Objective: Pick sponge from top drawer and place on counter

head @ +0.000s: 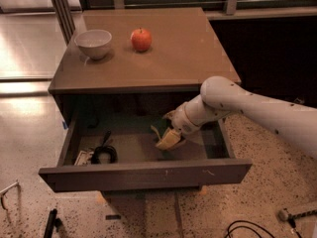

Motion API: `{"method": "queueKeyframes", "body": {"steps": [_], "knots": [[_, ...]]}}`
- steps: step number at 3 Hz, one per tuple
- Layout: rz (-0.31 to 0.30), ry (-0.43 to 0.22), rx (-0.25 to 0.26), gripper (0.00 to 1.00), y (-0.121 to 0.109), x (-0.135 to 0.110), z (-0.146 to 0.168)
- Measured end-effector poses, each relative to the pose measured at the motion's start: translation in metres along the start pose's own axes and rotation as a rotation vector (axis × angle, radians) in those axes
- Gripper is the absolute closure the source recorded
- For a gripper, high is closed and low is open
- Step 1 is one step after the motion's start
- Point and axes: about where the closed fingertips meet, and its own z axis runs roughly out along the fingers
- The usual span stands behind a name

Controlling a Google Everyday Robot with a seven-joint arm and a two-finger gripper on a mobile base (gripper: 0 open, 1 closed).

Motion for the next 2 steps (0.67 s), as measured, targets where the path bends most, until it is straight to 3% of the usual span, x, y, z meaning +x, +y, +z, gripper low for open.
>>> {"method": "queueKeyframes", "body": {"steps": [1, 2], "knots": [[-0.012, -0.010, 0.020, 1.00, 0.009, -0.031, -0.039], [-0.060, -0.016, 0.105, 1.00, 0.009, -0.081, -0.101]]}}
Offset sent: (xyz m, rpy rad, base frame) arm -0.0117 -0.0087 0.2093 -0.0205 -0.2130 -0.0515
